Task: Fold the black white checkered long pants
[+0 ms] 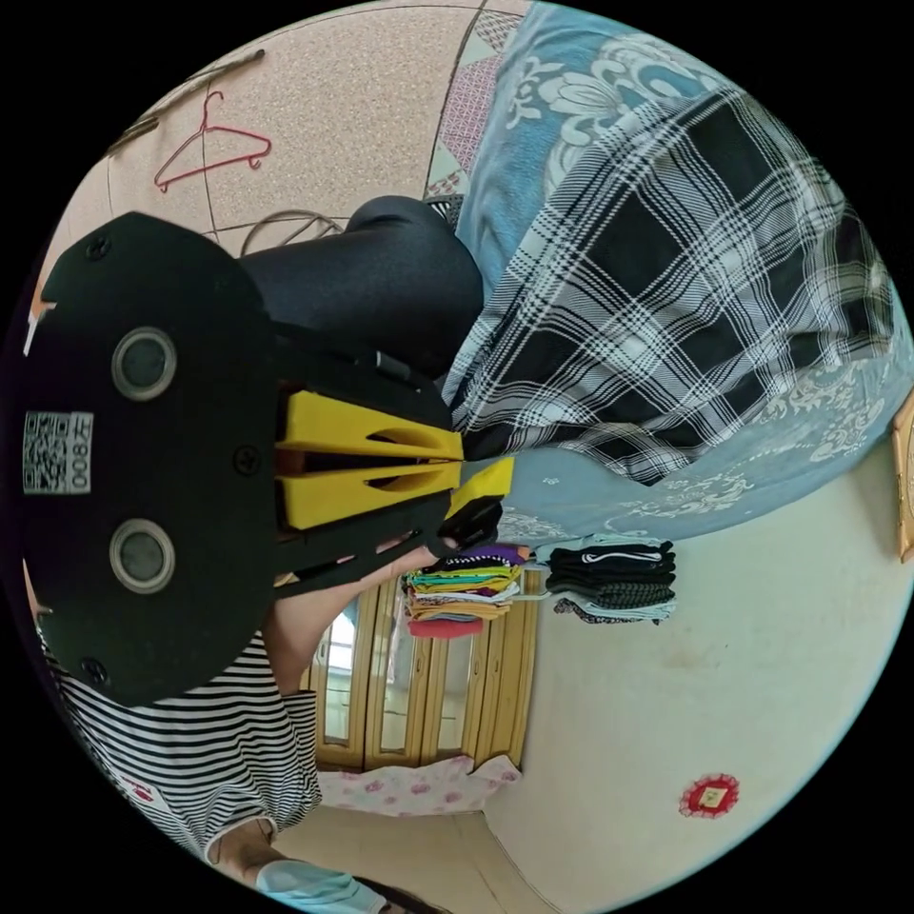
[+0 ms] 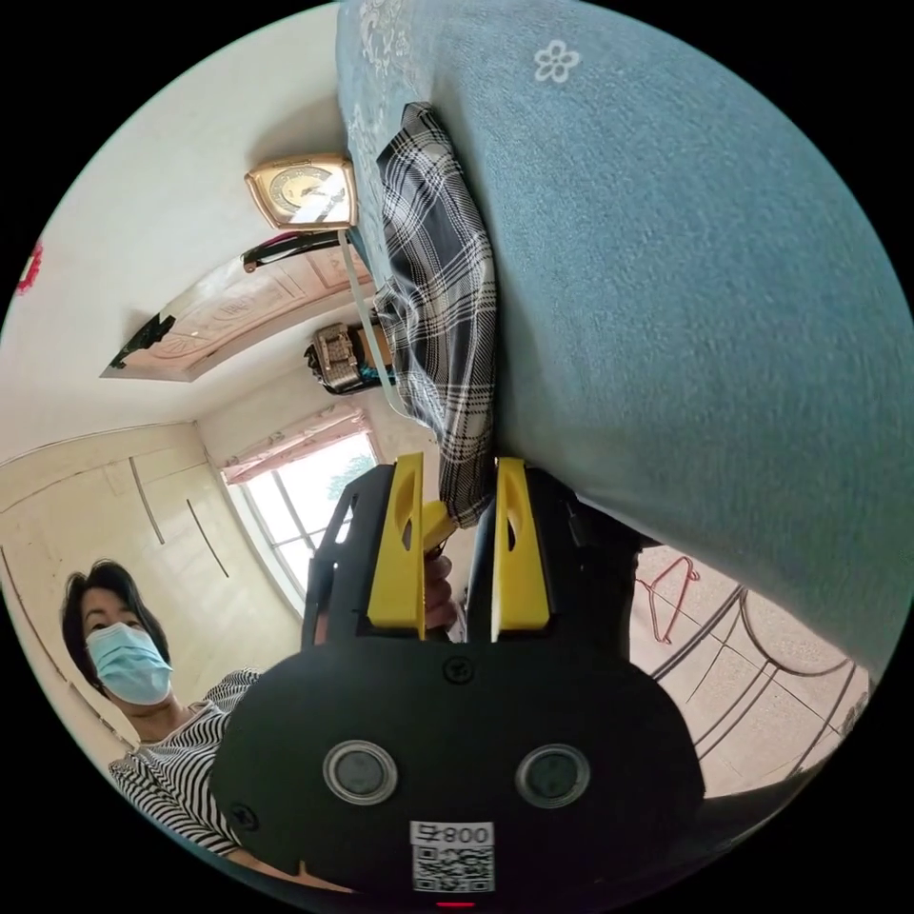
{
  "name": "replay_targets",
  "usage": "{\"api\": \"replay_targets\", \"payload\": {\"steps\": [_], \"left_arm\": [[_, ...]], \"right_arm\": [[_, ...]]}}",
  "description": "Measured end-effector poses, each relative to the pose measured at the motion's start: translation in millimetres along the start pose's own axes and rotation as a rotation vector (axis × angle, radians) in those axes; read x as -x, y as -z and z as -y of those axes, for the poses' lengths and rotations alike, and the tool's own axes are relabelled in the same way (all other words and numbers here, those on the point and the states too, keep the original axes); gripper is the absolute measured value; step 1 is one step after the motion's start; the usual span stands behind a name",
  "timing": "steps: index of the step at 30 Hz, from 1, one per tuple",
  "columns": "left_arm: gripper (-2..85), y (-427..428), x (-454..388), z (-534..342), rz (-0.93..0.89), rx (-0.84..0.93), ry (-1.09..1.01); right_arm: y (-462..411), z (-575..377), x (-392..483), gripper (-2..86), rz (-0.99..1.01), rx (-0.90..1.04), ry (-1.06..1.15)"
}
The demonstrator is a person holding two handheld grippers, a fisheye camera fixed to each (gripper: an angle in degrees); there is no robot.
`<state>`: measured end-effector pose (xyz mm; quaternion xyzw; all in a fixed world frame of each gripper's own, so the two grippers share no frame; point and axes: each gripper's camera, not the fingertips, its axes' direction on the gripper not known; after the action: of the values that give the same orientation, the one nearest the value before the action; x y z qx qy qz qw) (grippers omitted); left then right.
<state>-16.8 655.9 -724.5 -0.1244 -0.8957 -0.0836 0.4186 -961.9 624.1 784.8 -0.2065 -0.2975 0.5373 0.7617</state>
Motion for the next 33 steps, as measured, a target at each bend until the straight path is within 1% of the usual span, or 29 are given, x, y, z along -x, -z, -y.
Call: {"api": "replay_targets", "payload": {"steps": [5,8,11,13,16,19,22,27,33], "left_arm": [[2.1,11,15,-11,-0.011,-0.023,0.012],[4.2,32,30,-23,-0.009,-0.078,0.022],[6.7,63,55,-37,-0.016,-0.179,0.085],[8.0,91,77,-46,-0.054,-0.307,0.136],[9.5,121,100,-47,-0.096,-0.434,0.179],[10.9,139,120,-40,-0.154,-0.497,0.221],[11.8,150,138,-34,-0.23,-0.551,0.264],[12.0,169,153,-27,-0.308,-0.64,0.323],[11.3,207,157,2,-0.275,-0.64,0.342]], "right_arm": [[2,11,-10,3.6,-0.012,0.018,-0.017],[14,14,-10,2.3,0.027,0.014,-0.014],[26,19,-5,1.8,0.086,0.007,0.0],[32,23,3,1.5,0.122,0.005,0.014],[41,31,19,1.2,0.143,0.013,0.05],[50,40,31,1.0,0.173,0.01,0.071],[55,50,41,0.9,0.191,0.021,0.086],[64,65,51,0.8,0.193,0.034,0.11],[83,82,51,0.8,0.201,0.031,0.125]]}}
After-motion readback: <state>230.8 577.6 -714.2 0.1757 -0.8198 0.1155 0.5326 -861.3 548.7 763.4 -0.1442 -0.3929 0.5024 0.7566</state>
